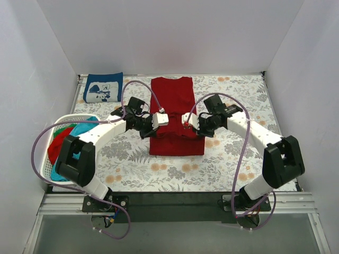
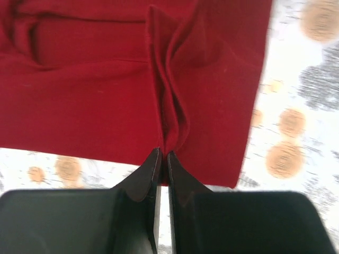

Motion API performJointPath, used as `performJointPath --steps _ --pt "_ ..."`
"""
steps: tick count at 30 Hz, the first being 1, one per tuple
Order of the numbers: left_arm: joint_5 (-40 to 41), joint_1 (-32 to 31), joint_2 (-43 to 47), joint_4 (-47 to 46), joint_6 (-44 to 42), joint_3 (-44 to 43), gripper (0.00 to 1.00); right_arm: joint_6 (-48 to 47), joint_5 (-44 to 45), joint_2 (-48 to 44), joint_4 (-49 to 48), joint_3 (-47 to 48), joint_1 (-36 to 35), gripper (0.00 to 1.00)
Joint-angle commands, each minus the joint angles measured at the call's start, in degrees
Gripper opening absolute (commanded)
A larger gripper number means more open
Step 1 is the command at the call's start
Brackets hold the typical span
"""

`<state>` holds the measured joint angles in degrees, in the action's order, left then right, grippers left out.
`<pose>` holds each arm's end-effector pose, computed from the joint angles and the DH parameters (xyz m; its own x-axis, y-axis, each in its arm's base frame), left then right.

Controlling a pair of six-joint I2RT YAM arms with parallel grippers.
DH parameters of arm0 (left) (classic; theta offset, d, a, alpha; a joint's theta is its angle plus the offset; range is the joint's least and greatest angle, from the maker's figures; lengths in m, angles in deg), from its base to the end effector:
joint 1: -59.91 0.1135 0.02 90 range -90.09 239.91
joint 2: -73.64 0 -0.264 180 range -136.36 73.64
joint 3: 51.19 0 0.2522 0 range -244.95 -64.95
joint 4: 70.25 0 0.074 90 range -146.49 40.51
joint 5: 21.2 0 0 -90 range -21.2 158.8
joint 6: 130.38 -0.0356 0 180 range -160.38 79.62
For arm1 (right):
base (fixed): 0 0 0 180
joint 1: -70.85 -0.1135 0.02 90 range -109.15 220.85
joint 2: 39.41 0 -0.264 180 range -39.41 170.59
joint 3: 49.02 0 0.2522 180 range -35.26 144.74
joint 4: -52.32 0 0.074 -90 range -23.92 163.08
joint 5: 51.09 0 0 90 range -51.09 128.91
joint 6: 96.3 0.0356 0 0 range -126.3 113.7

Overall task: Fold and stack the t-shirts
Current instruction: Fold the tshirt

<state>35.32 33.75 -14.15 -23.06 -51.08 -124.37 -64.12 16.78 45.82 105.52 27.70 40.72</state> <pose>0.2632 -0.1512 0.2223 -0.6656 0.4995 -0.5546 0.7381 0.5506 -0.3900 0.2512 0.1613 0.2451 0.1186 -0.8377 -0.5332 -0.9745 0.0049 -0.2245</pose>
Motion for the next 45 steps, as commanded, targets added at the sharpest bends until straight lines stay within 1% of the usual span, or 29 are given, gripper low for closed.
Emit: performJointPath --steps 1,9,10,15,21,29,37,38,39,40,41,42,43,44,45 --pt "-1.07 2.32 -5.08 -2.49 -2.66 -5.7 0.0 -5.89 -2.65 5.02 0.38 6.37 2.96 0.01" --pt "-1.07 6.81 -15.82 -2.85 -4.68 -15.54 0.0 -9.76 -4.06 17.84 0.64 18.15 6.57 0.01" --pt "-1.07 7.42 -16.97 -2.84 -4.77 -17.81 0.0 -10.11 -4.06 19.0 0.64 20.6 7.18 0.01" --pt "-1.16 9.01 -22.5 -2.58 -4.6 -24.07 0.0 -11.17 -4.06 26.55 1.6 29.05 9.12 0.01" --pt "-1.07 9.98 -28.05 -2.41 -4.68 -30.66 0.0 -12.05 -4.41 32.62 2.4 37.13 9.74 0.01" --pt "-0.63 11.21 -31.74 -1.79 -4.77 -35.06 0.0 -12.4 -4.5 37.28 2.83 43.21 10.62 0.01" --pt "-0.1 11.47 -33.32 -1.7 -4.77 -36.73 0.0 -13.72 -4.06 39.57 3.01 44.88 10.79 0.01" --pt "0.07 11.47 -33.59 -2.05 -3.99 -37.08 0.01 -13.81 -3.54 39.66 2.84 44.88 10.79 0.01" --pt "0.51 11.47 -33.59 -2.4 -3.28 -37.17 0.17 -13.72 -3.1 39.92 2.83 45.06 10.88 0.01" --pt "1.21 11.47 -33.85 -2.75 -2.58 -37.35 0.25 -13.37 -2.66 40.1 2.83 45.41 10.71 0.07" --pt "1.65 11.56 -33.85 -2.93 -2.05 -37.78 0.32 -12.15 -1.87 40.19 2.83 45.85 10.79 0.3" --pt "2.09 11.47 -33.77 -3.02 -0.65 -37.88 0.45 -11.62 -1.6 40.1 2.83 46.63 10.79 0.39" --pt "2.53 11.65 -33.07 -3.02 -0.03 -37.96 0.46 -10.74 -1.43 39.84 2.75 47.16 10.88 0.49" --pt "2.54 11.74 -32.63 -2.93 0.76 -37.88 0.47 -9.08 -1.34 39.49 2.75 47.69 11.06 0.65" --pt "2.36 11.91 -31.84 -3.02 2.94 -37.35 0.47 -7.93 -1.34 38.7 2.75 48.83 11.23 0.66"
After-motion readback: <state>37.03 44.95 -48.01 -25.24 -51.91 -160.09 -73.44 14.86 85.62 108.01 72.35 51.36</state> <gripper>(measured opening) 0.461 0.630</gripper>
